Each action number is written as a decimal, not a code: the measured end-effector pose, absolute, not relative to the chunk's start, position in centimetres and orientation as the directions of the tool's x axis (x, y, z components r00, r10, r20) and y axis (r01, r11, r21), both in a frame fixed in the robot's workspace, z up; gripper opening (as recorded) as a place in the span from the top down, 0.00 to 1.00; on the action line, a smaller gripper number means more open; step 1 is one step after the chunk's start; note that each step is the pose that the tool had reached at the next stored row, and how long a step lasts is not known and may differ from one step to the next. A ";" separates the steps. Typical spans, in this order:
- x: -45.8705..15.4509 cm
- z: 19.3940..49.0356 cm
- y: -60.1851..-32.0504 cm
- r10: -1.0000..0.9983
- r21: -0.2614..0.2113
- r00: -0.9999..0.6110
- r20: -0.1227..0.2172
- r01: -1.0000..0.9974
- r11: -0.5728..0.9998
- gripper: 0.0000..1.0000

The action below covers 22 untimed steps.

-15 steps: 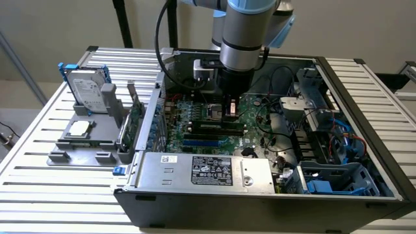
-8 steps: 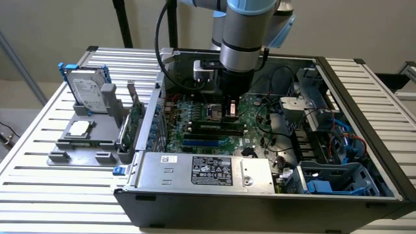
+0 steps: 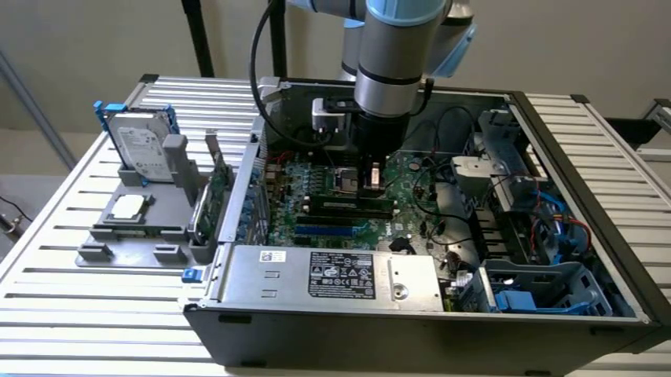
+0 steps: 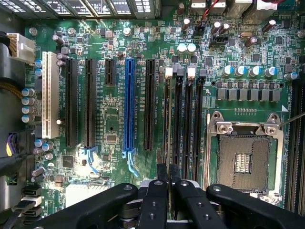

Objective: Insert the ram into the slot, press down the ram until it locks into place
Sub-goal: 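Insert the ram into the slot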

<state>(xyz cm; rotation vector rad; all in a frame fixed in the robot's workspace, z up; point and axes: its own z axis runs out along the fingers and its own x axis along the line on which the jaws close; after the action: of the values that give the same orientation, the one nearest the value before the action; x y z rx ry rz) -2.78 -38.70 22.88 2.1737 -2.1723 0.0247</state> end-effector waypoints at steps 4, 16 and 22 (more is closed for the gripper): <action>-2.8 22.8 -38.7 -0.998 0.037 0.002 0.060 -0.999 0.000 0.87; -2.8 22.6 -38.7 -0.998 0.036 0.002 0.057 -0.999 0.001 0.79; -3.2 23.8 -38.7 -0.999 0.037 0.002 0.052 -0.999 0.000 0.79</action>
<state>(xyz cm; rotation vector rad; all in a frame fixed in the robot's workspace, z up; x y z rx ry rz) -3.24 -38.70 23.83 2.1777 -2.1762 0.0168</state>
